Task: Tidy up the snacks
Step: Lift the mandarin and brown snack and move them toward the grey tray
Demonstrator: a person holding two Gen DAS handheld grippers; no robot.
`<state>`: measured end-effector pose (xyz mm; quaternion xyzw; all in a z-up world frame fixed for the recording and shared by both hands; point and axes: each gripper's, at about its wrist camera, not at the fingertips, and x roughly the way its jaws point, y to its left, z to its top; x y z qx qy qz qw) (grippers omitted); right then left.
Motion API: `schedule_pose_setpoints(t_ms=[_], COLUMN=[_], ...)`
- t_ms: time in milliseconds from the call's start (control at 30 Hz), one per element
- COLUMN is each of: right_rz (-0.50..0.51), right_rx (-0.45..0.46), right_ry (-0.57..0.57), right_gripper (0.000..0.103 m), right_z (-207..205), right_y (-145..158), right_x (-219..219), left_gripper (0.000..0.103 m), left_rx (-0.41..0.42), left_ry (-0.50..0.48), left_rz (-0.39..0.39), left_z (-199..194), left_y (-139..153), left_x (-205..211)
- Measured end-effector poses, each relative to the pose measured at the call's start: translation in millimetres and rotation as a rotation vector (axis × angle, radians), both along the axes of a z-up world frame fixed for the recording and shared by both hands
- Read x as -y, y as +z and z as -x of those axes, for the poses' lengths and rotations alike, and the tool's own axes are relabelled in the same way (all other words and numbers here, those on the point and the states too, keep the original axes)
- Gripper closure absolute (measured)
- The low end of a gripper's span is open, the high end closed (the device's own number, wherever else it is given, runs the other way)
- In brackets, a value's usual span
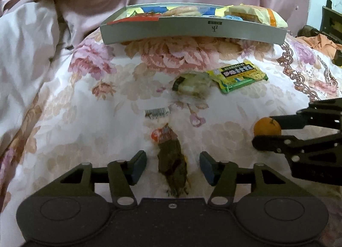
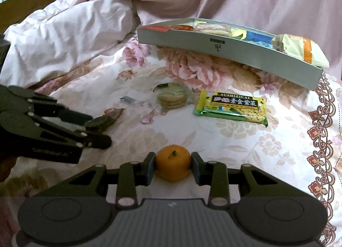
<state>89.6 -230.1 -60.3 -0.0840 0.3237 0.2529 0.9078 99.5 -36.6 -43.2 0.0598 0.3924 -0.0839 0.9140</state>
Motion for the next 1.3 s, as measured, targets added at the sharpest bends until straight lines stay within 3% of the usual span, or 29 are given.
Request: schedule_pose_setpoints(t_ms=[167,333,467,533,600,667,767,967,1300], right_rz=[-0.003,0.003,0.005,0.004,0.006,0.006,0.008,0.016,0.006], right_rx=[-0.008,-0.007,-0.012,-0.012,-0.011,-0.008,0.001,0.016,0.030], right_ry=[-0.008,0.000,-0.006,-0.014,-0.021,-0.028,-0.033,-0.025,-0.046], right_gripper=[0.061,0.054,0.053,0.054,0.054,0.063,0.065,0.065,0.065], right_z=[-0.7,-3.2,-4.6,-4.5,-3.1,-1.6,0.5,4.9,12.5], right_y=[-1.8,-2.9,-5.2,-5.4,-5.3,-5.0,-4.0,-3.1,-0.6], right_x=[2.8,-1.9,-3.7,-4.5,-5.7,-6.5,-7.5,-8.7,-3.4], left_gripper=[0.035,0.035,0.036,0.039,0.050,0.053,0.055,0.056,0.056], left_rx=[0.019,0.020,0.021,0.021,0.022,0.020,0.018,0.019,0.062], left_ry=[-0.017,-0.027,-0.031,-0.032,-0.031,-0.032,-0.032,-0.013,0.020], left_rz=[-0.018,-0.019,-0.024,-0.019,-0.017,-0.010,-0.001,0.034,0.158], left_z=[-6.4,-8.6,-8.9,-9.0,-9.0,-9.1,-8.8,-8.4,-5.1], left_y=[-3.7,-4.4,-4.6,-4.3,-3.5,-2.3,-1.4,0.3,7.2], left_x=[5.6,6.1,7.0,6.7,6.4,6.1,5.7,3.3,-3.0])
